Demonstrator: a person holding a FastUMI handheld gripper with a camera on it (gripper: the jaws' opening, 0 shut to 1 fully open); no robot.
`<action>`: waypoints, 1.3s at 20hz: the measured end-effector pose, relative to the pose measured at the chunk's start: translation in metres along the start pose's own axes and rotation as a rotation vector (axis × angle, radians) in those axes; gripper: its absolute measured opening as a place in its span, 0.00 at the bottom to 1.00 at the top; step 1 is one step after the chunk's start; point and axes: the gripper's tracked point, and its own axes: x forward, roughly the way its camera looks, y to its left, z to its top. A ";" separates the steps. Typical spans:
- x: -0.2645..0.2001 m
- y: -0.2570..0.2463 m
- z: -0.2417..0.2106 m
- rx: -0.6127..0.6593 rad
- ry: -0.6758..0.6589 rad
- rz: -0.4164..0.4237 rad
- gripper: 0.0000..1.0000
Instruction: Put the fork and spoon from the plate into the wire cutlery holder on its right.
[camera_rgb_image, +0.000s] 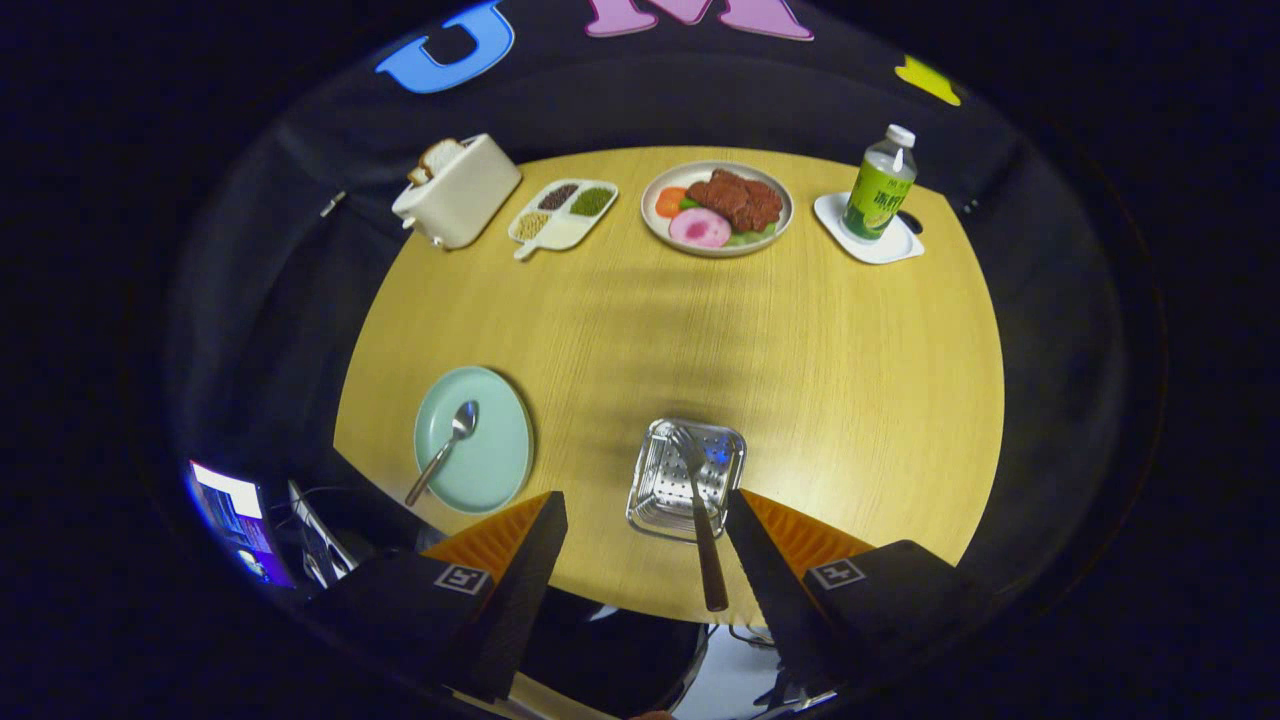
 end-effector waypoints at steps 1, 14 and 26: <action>-0.005 0.006 0.004 0.013 -0.053 -0.007 0.99; 0.018 0.140 -0.011 0.114 -0.271 0.022 0.99; 0.147 0.241 -0.084 0.040 0.050 0.025 0.99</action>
